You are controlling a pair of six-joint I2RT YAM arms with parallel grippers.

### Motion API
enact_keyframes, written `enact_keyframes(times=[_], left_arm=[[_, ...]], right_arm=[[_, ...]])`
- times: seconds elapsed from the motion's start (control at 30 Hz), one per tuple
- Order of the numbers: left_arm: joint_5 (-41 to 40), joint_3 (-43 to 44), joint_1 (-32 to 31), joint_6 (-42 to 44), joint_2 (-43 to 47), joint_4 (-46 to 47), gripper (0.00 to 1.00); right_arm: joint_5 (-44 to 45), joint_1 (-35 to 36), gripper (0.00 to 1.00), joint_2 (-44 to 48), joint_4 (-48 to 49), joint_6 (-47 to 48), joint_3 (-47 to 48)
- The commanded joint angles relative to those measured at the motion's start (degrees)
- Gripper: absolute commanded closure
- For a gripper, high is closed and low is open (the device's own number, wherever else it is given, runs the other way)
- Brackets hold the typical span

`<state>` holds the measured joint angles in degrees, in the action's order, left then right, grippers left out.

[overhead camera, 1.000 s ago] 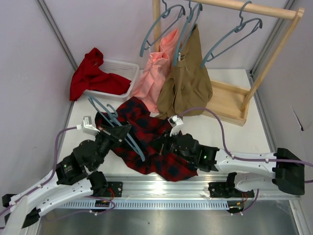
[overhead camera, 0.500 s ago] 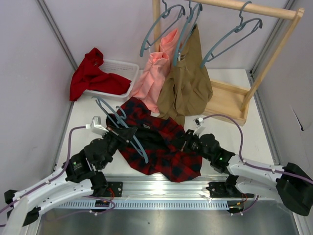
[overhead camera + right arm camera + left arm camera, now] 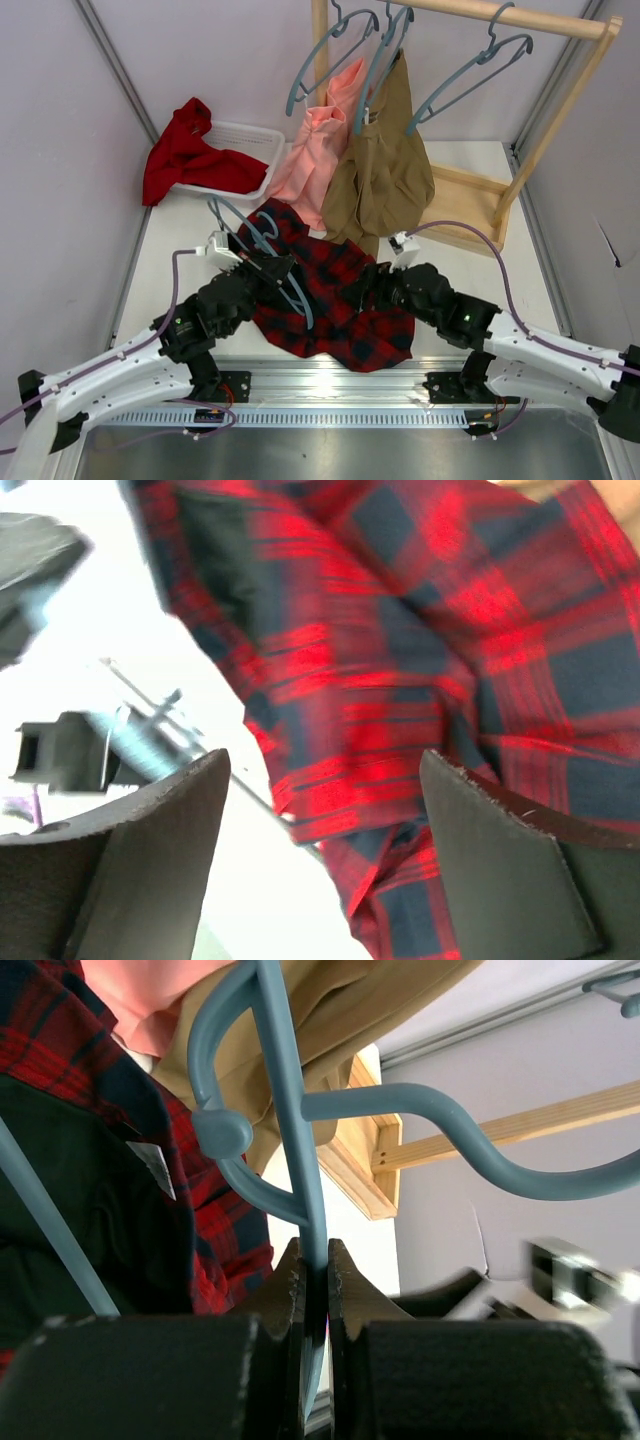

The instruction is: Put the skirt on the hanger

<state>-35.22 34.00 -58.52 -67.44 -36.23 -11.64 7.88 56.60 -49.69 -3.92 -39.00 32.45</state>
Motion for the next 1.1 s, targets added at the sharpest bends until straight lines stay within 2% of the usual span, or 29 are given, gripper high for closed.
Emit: enact_keyframes(times=[0.0,0.07,0.3,0.33,0.57,0.7,0.73,0.9,1.0,1.03,1.07], left_arm=[[0.24,-0.25,1.21,1.08,1.41,3.47,1.0],[1.03,-0.69,2.09,1.0,2.73,2.68,1.0],[4.19,-2.27,3.59,-0.76,8.62,-1.98,1.0],[4.28,-2.7,3.59,-1.02,9.85,-2.59,1.0],[5.08,-4.91,3.59,-2.78,14.07,-4.62,1.0],[4.64,-5.35,3.59,-2.7,15.22,-5.67,1.0],[4.64,-3.26,3.68,-2.52,15.48,-5.76,1.0],[4.02,-5.17,3.59,-2.35,16.8,-6.82,1.0],[3.85,-4.56,3.77,-1.82,17.07,-7.34,1.0],[3.85,-4.38,3.77,-1.64,16.89,-7.69,1.0],[3.85,-4.12,3.77,-1.56,16.89,-7.78,1.0]], right_arm=[[8.8,6.84,0.16,0.39,-9.51,7.88,6.66],[14.43,12.88,0.15,-2.68,-9.61,10.77,7.98],[27.53,23.71,0.16,-15.78,-10.66,18.25,12.2],[30.5,24.43,0.16,-16.92,-10.84,18.87,13.59],[32.64,25.93,0.16,-24.92,-10.76,23.71,18.35],[36.66,26.81,0.17,-29.31,-9.35,24.59,19.41],[37.2,26.72,0.17,-30.1,-9.35,24.68,19.67],[36.43,26.63,0.21,-33.8,-8.65,27.05,20.72],[37.02,26.55,0.31,-34.42,-7.68,27.58,20.64],[37.55,26.37,0.37,-34.68,-7.68,27.75,20.64],[38.34,26.28,0.49,-34.77,-7.94,27.93,20.73]])
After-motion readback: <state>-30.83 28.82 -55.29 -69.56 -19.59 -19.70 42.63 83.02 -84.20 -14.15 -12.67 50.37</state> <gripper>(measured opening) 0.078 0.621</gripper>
